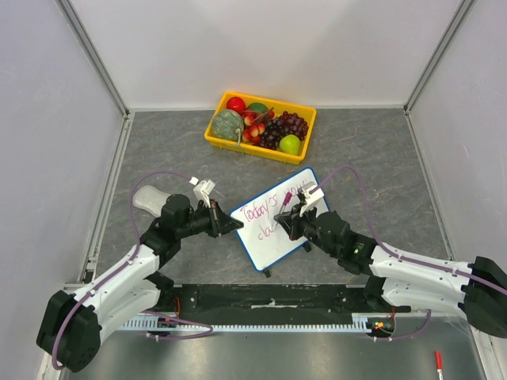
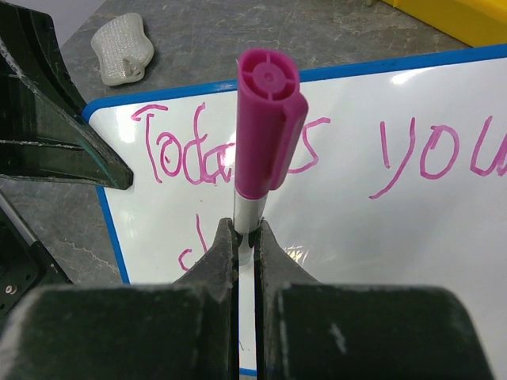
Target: Write a sentence on the whiteboard
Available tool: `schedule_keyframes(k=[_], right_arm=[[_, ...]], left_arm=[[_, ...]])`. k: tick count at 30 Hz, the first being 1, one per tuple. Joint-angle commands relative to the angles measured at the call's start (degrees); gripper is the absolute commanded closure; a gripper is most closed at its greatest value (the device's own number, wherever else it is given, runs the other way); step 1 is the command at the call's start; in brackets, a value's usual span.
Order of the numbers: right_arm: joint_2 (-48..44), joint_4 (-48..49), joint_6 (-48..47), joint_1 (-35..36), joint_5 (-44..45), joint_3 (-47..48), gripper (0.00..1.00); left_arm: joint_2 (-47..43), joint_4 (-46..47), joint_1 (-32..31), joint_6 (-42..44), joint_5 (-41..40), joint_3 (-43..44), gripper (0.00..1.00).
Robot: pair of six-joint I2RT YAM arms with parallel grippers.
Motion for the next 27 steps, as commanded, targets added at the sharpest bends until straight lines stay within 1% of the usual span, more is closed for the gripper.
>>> schedule_keyframes(k=[1, 11, 19, 27], right_arm=[[-1.76, -1.56, -1.67, -0.08, 2.86, 2.77, 1.0], [0.08, 0.37, -2.2, -0.08, 3.12, 5.59, 1.0], [2.37, 1.86, -1.85, -0.08, 3.91, 3.75, 1.0], [1.32, 0.99, -1.58, -0.16, 3.91, 1.28, 1.0]], left_arm=[[1.26, -10.84, -0.49, 8.49, -6.9, -1.55, 0.98], [1.35, -10.84, -0.67, 8.66, -6.99, -1.55, 0.98], [1.35, -10.75, -0.58, 8.84, -6.91, -1.46, 0.98], [1.26, -10.75, -0.58, 8.66, -6.82, -1.46, 0.98]])
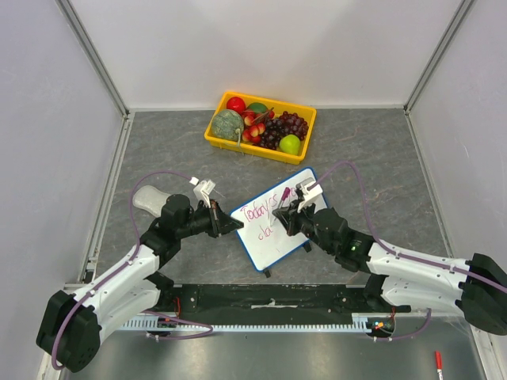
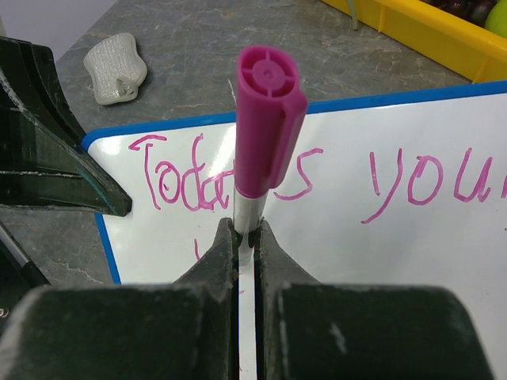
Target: Write a sentence on the whiteboard
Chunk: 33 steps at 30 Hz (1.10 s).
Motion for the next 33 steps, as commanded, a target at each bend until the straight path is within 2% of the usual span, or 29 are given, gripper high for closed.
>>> schedule_keyframes(k=[1, 11, 22, 33], right_arm=[[-0.78, 0.92, -0.27, -0.08, 1.62, -1.87, 1.0], [-2.28, 0.21, 0.35, -0.08, 2.06, -4.77, 1.0], [-5.79, -0.49, -0.18, -0.08, 3.37, -0.11, 1.0], [-2.72, 1.71, -0.71, -0.17, 4.61, 0.68, 1.0]], left_arm=[[1.37, -10.73, -0.3, 8.66, -6.71, -1.46, 0.98], [1.37, -10.73, -0.38, 8.75, -6.8, -1.46, 0.98], [1.37, -10.73, -0.47, 8.66, -6.8, -1.55, 0.98], [1.37, -10.73, -0.47, 8.66, -6.88, -1.55, 0.98]])
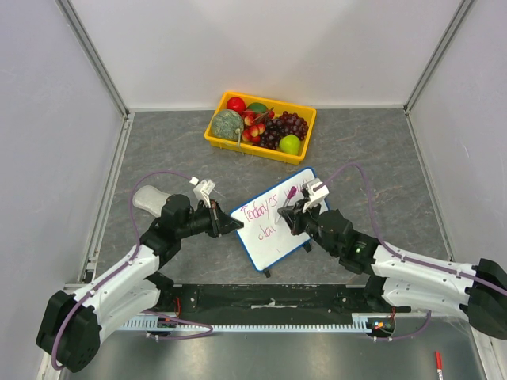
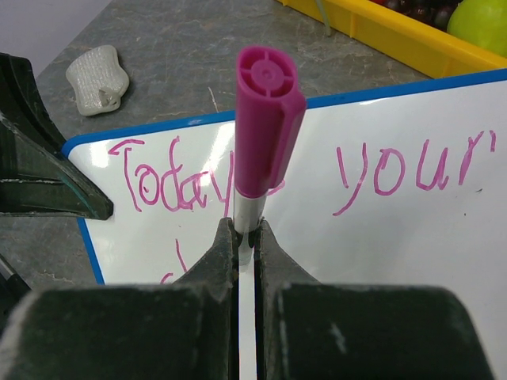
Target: Write a sentence on the whiteboard
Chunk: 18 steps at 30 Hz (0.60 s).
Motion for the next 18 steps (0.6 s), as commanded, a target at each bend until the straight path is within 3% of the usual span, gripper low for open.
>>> schedule_keyframes(k=[1, 18], right_arm=[[1.43, 2.74, -0.67, -0.17, 1.77, 1.97, 1.0], [1.88, 1.68, 0.65, -0.17, -1.92, -1.37, 1.0]], left_arm=[[1.31, -10.75, -0.36, 8.57, -6.77, -1.55, 0.98], [1.31, -10.66, -0.54, 8.66, -6.69, -1.55, 0.98]])
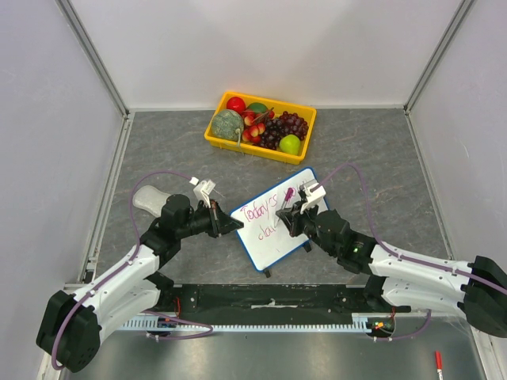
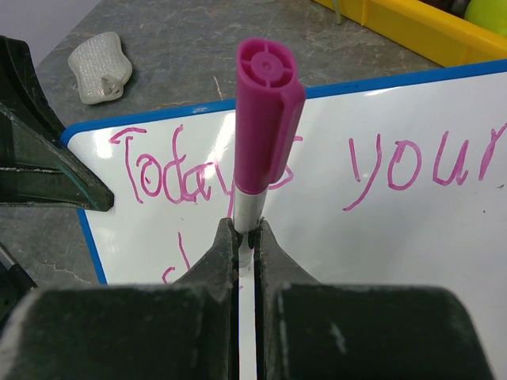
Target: Write a sentence on the whiteboard
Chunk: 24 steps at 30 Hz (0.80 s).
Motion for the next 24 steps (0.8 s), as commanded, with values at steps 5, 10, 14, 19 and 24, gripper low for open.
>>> schedule_keyframes(k=[5, 10, 14, 19, 24], right_arm=[[-0.88, 0.59, 0.98, -0.17, -1.38, -2.05, 1.0], [-1.23, 0.5, 1.86, -0.17, -2.17, -3.02, 1.0], [-0.97, 0.94, 2.39, -0.17, -3.49, -3.54, 1.0], [-0.79, 2.34, 3.35, -0.17, -5.51, -4.25, 1.0], [-0.7, 3.48, 4.5, -0.17, -6.91, -4.86, 1.0]], left_arm=[[1.33, -10.7, -0.45, 8.66, -6.69, -1.55, 0.98], [1.42, -10.7, -0.45, 8.66, -6.6, -1.55, 0.98], [1.33, -10.62, -0.45, 8.66, -6.6, -1.46, 0.98], [1.24, -10.7, -0.45, 8.57, -6.51, -1.55, 0.98], [1.15, -10.62, -0.45, 8.66, -6.6, -1.46, 0.98]])
